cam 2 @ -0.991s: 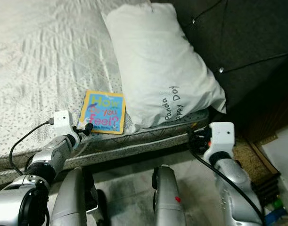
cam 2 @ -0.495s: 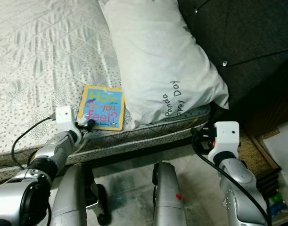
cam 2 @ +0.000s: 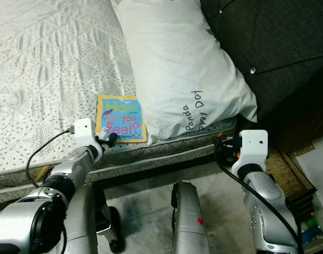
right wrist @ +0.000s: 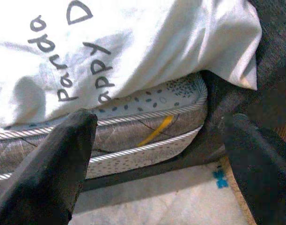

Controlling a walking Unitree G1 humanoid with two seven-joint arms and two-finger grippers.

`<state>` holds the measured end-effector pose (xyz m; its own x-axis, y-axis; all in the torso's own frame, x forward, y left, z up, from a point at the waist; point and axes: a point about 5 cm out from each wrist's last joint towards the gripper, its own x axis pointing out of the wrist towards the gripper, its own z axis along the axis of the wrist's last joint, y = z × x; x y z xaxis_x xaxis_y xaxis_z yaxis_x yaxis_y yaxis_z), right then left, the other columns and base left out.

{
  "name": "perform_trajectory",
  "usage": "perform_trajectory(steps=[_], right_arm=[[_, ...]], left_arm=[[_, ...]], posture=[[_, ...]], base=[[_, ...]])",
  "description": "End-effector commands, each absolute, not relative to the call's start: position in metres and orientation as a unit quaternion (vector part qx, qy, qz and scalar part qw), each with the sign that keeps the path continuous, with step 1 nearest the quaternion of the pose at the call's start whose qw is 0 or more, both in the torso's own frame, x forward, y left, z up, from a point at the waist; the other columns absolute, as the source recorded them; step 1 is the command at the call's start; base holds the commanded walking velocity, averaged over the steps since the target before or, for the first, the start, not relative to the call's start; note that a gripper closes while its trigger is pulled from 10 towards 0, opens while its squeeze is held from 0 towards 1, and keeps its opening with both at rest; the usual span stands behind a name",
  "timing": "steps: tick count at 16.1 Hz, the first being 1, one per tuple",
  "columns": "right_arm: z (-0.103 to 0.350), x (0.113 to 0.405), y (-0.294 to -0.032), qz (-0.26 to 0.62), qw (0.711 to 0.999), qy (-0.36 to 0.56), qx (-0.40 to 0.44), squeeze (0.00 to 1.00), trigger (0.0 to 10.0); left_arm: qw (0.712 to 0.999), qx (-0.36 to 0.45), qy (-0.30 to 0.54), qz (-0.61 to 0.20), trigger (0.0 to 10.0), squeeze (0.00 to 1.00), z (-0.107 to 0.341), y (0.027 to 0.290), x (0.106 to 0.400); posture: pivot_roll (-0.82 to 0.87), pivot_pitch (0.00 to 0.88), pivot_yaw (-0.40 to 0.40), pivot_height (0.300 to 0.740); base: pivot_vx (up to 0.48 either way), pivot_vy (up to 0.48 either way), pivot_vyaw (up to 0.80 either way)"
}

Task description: Clean up the room

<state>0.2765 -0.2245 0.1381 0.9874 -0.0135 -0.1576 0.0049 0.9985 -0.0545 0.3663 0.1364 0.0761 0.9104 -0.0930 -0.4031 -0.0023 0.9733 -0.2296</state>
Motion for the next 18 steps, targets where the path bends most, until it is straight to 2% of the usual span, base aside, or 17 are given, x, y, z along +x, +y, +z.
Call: perform_trajectory(steps=[1, 7, 9, 11, 12, 15, 18], right_arm=[[0.136, 0.275, -0.224, -0.006, 0.996, 0.086, -0.024, 0.00, 10.0], [0.135, 0.288, -0.213, 0.004, 0.997, 0.074, -0.009, 0.00, 10.0], [0.135, 0.294, -0.206, 0.011, 0.998, 0.068, 0.000, 0.00, 10.0], [0.134, 0.299, -0.201, 0.014, 0.998, 0.065, 0.007, 0.00, 10.0], [0.133, 0.302, -0.199, 0.016, 0.998, 0.063, 0.011, 0.00, 10.0], [0.130, 0.305, -0.191, 0.025, 0.997, 0.060, 0.028, 0.00, 10.0], [0.120, 0.307, -0.160, 0.052, 0.994, 0.061, 0.073, 0.00, 10.0]], left_arm=[[0.967, -0.105, 0.228, -0.036, 10.0, 0.00, 0.070, 0.125, 0.363], [0.968, -0.142, 0.206, -0.030, 10.0, 0.00, 0.062, 0.123, 0.352], [0.971, -0.144, 0.190, -0.026, 10.0, 0.00, 0.060, 0.126, 0.327], [0.974, -0.135, 0.182, -0.006, 10.0, 0.00, 0.061, 0.138, 0.278], [0.977, -0.131, 0.170, 0.000, 10.0, 0.00, 0.065, 0.143, 0.264], [0.989, -0.113, 0.099, 0.006, 10.0, 0.00, 0.083, 0.152, 0.243], [0.991, -0.085, 0.099, 0.003, 10.0, 0.00, 0.094, 0.167, 0.235]], posture=[[-0.20, 0.279, -0.040, 0.585], [-0.16, 0.232, -0.027, 0.585], [-0.13, 0.212, -0.023, 0.585], [-0.09, 0.183, -0.018, 0.585], [-0.08, 0.174, -0.016, 0.585], [-0.05, 0.139, -0.012, 0.585], [-0.03, 0.060, 0.002, 0.585]], base=[[0.000, 0.000, 0.00], [0.000, 0.000, 0.00], [0.000, 0.000, 0.00], [0.000, 0.000, 0.00], [0.000, 0.000, 0.00], [0.000, 0.000, 0.00], [0.000, 0.000, 0.00]])
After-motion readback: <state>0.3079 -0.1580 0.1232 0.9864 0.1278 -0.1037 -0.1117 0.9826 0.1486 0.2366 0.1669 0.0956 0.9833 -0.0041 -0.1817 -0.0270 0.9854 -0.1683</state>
